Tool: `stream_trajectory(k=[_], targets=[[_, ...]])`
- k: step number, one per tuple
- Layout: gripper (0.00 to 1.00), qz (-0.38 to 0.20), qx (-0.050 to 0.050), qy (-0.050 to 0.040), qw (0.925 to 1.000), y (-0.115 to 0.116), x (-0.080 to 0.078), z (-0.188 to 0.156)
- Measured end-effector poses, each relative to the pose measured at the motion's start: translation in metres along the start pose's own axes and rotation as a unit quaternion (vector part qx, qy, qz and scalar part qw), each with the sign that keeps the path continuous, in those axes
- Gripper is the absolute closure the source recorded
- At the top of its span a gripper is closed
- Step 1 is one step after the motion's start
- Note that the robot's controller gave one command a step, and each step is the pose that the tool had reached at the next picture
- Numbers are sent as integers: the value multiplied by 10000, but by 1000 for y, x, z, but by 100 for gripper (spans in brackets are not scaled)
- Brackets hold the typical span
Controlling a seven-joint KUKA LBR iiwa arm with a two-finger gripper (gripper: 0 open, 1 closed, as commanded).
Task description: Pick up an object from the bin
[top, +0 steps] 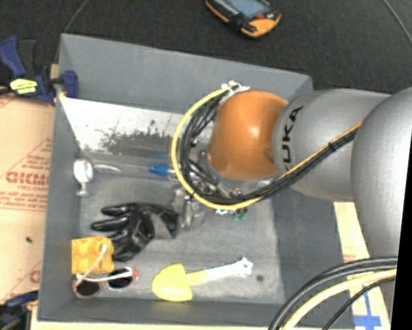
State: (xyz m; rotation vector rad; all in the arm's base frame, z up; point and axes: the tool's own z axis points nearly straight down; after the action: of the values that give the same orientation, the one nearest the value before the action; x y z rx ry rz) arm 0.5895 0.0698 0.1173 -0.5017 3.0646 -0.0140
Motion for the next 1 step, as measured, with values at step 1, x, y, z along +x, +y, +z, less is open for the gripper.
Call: stream_trajectory(k=[1], targets=[[100,587,-45,66,9982,5,4,-33]])
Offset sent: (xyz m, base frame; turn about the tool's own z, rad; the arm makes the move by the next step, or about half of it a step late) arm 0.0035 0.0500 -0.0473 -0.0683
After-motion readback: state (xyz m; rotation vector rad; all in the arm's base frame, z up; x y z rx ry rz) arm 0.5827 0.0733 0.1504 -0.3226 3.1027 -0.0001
